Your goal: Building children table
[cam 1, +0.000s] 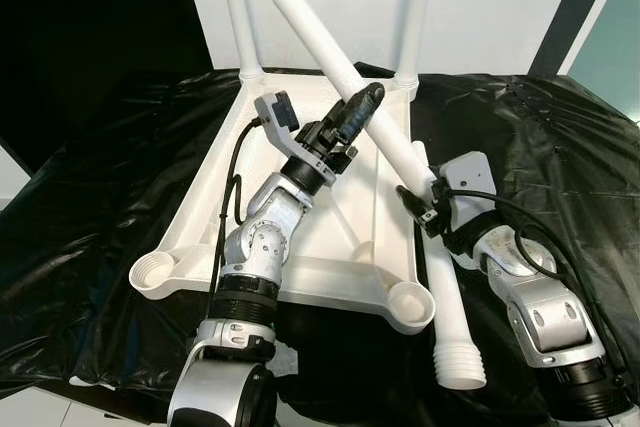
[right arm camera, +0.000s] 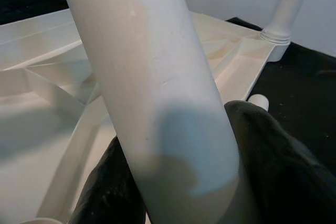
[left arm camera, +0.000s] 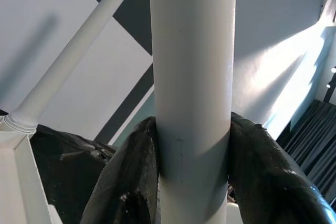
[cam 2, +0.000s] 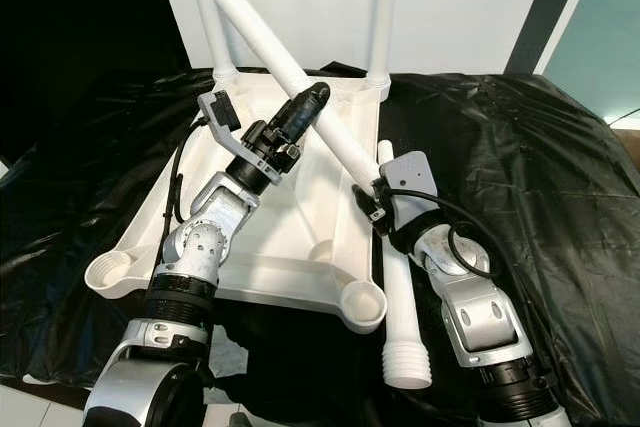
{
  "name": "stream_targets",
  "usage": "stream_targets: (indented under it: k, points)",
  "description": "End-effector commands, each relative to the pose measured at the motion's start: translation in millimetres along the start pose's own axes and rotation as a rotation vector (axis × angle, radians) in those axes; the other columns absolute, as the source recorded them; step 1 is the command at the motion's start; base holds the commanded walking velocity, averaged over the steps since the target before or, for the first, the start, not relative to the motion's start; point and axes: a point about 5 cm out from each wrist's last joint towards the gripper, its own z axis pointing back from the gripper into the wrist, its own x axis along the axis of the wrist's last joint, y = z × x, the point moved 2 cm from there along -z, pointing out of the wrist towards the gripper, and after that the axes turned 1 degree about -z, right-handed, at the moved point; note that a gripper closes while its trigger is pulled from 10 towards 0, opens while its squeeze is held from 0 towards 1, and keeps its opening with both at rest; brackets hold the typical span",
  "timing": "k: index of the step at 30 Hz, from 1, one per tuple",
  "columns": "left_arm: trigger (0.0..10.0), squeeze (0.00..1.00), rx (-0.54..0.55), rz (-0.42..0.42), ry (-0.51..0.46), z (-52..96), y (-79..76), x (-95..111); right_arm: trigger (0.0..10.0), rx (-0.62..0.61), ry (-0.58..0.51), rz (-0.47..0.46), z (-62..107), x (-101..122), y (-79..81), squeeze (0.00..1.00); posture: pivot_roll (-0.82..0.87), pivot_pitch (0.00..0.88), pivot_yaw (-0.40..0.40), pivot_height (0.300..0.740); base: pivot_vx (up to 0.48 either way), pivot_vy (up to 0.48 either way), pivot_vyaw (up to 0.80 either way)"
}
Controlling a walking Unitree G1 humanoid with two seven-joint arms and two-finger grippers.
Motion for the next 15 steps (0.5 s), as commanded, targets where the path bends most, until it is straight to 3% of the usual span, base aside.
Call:
stream_targets:
  k: [1,2,8,9,10,11,13,14,15]
  points:
    - [8.7,0.36,-0.181,0.012,-0.076,-4.4,-17.5,14.7,0.0,0.001,0.045,-0.037,-0.6,-7.6,-0.9,0.00,-0.06,0.000,0.022,0.740,0.000,0.000,0.00]
    - [10.0,1.00,-0.158,0.021,-0.088,-5.0,-15.1,16.7,0.0,-0.038,0.029,0.019,-1.1,-2.3,-5.9,0.00,-0.07,0.000,0.023,0.740,0.000,0.000,0.00]
    - [10.0,1.00,-0.095,0.027,-0.111,-8.1,-10.9,19.5,0.0,-0.137,-0.004,0.172,-1.5,8.0,-14.6,0.00,-0.07,0.000,0.025,0.740,0.000,0.000,0.00]
    - [10.0,0.99,-0.072,0.035,-0.123,-9.8,-9.5,20.6,0.0,-0.185,-0.011,0.258,-1.3,7.7,-15.4,0.00,-0.08,0.000,0.024,0.740,0.000,0.000,0.00]
    - [10.0,0.16,-0.050,0.052,-0.135,-11.3,-7.7,21.9,0.0,-0.232,-0.021,0.362,-0.5,6.5,-15.0,0.00,-0.08,0.000,0.025,0.740,0.000,0.000,0.00]
    - [10.0,0.00,-0.035,0.074,-0.147,-12.3,-6.1,23.4,0.0,-0.267,-0.028,0.442,0.7,3.5,-13.3,0.00,-0.08,0.000,0.026,0.740,0.000,0.000,0.00]
    - [10.0,0.00,-0.035,0.074,-0.147,-12.3,-6.1,23.4,0.0,-0.267,-0.028,0.442,0.7,3.5,-13.3,0.00,-0.08,0.000,0.026,0.740,0.000,0.000,0.00]
    - [10.0,0.00,-0.023,0.097,-0.156,-12.6,-4.4,25.0,0.0,-0.297,-0.039,0.535,2.4,0.0,-10.1,0.00,-0.08,0.000,0.027,0.740,0.000,0.000,0.00]
    - [10.0,0.00,-0.023,0.097,-0.156,-12.6,-4.4,25.0,0.0,-0.297,-0.039,0.535,2.4,0.0,-10.1,0.00,-0.08,0.000,0.027,0.740,0.000,0.000,0.00]
